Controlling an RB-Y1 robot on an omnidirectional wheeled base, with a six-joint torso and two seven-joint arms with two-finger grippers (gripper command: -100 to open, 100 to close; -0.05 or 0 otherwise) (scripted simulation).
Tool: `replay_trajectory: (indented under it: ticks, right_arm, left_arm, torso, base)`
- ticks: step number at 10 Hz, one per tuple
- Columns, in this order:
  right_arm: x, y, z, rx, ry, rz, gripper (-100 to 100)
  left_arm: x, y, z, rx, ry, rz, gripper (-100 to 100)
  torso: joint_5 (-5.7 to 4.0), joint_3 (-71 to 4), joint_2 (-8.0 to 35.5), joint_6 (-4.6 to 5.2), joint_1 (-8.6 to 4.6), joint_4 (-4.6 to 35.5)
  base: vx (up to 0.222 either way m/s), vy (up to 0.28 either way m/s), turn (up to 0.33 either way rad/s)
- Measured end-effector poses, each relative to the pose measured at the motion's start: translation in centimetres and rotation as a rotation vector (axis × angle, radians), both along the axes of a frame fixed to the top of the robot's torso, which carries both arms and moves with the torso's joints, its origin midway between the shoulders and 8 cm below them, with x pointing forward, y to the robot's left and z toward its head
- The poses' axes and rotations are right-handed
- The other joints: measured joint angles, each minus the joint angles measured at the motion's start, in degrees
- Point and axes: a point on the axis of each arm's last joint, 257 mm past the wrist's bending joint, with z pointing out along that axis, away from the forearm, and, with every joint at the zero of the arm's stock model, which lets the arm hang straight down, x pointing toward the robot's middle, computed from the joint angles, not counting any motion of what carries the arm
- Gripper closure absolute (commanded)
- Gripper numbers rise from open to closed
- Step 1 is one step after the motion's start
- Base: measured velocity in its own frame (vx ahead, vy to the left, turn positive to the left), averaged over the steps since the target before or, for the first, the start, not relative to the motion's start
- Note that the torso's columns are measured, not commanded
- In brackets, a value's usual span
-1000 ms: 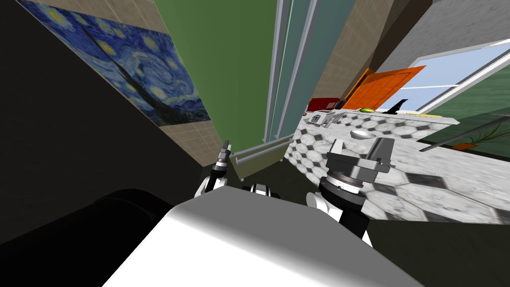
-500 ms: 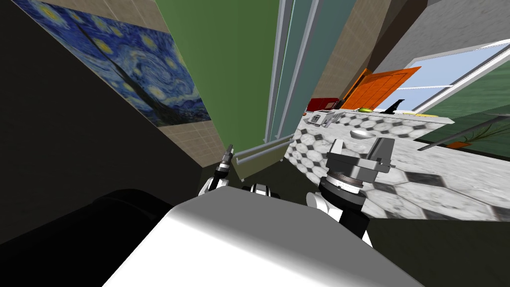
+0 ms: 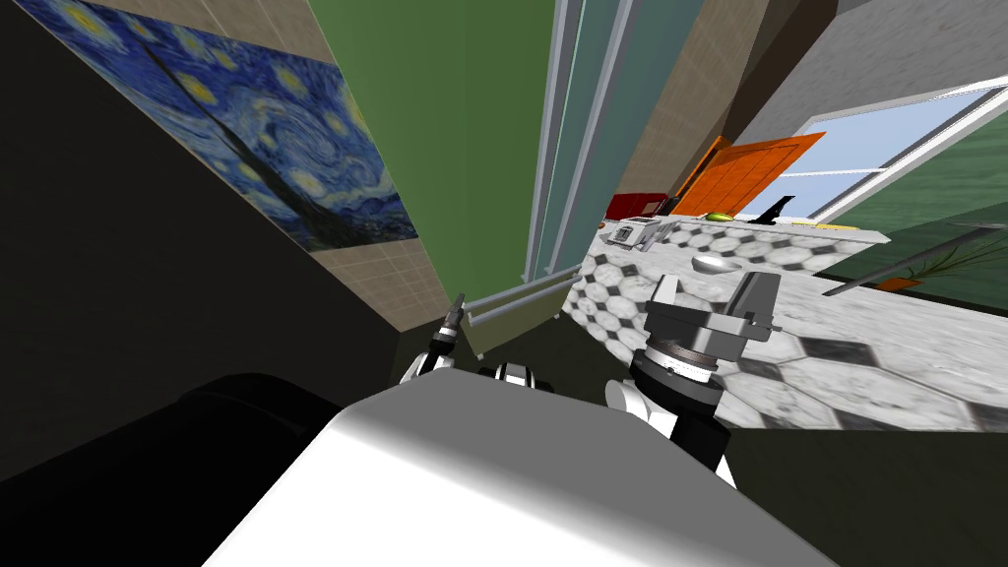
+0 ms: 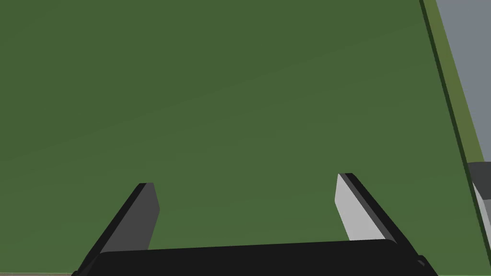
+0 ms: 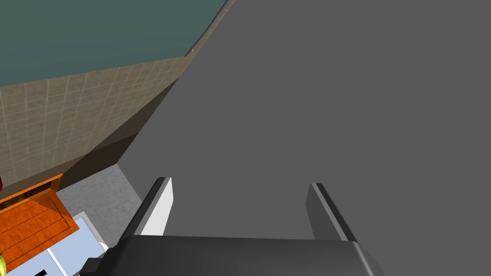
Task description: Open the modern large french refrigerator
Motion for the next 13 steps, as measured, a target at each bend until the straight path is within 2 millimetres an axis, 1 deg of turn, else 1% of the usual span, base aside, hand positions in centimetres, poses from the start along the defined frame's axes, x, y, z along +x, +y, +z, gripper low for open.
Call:
replay_trajectory:
  ticks: [2, 5, 8, 9, 11, 13]
  right_arm:
    - [0.0, 0.0, 0.0, 0.000, 0.000, 0.000, 0]
    - [0.0, 0.0, 0.0, 0.000, 0.000, 0.000, 0]
    - [0.0, 0.0, 0.0, 0.000, 0.000, 0.000, 0]
    - [0.0, 0.0, 0.0, 0.000, 0.000, 0.000, 0]
    - [0.0, 0.0, 0.0, 0.000, 0.000, 0.000, 0]
    - [0.0, 0.0, 0.0, 0.000, 0.000, 0.000, 0]
  left_arm:
    - [-0.1, 0.3, -2.5, -0.004, 0.054, 0.002, -100]
    - [0.2, 0.3, -4.9, -0.009, 0.101, 0.004, -100]
    - [0.3, 0.4, -8.1, -0.019, 0.161, 0.005, -100]
    - [0.3, 0.2, -8.8, -0.021, 0.176, 0.006, -100]
    - [0.1, -0.4, -11.5, -0.029, 0.221, 0.008, -100]
    - [-0.1, -0.4, -13.8, -0.041, 0.270, 0.010, -100]
  torso:
    - [-0.01, 0.0, 0.0, 0.00, -0.05, 0.0]
    - [-0.03, 0.0, 0.0, 0.00, -0.10, 0.0]
    - [0.01, 0.0, 0.0, 0.00, 0.01, 0.0]
    - [-0.01, 0.0, 0.0, 0.00, -0.05, 0.0]
    - [-0.02, 0.0, 0.0, 0.00, -0.05, 0.0]
    - [-0.01, 0.0, 0.0, 0.00, -0.02, 0.0]
  base:
    - [0.005, 0.033, -0.013]
    - [0.001, 0.016, -0.013]
    - [0.002, 0.029, -0.019]
    - [0.001, 0.020, -0.011]
    - [-0.002, 0.029, -0.021]
    - [0.004, 0.034, -0.020]
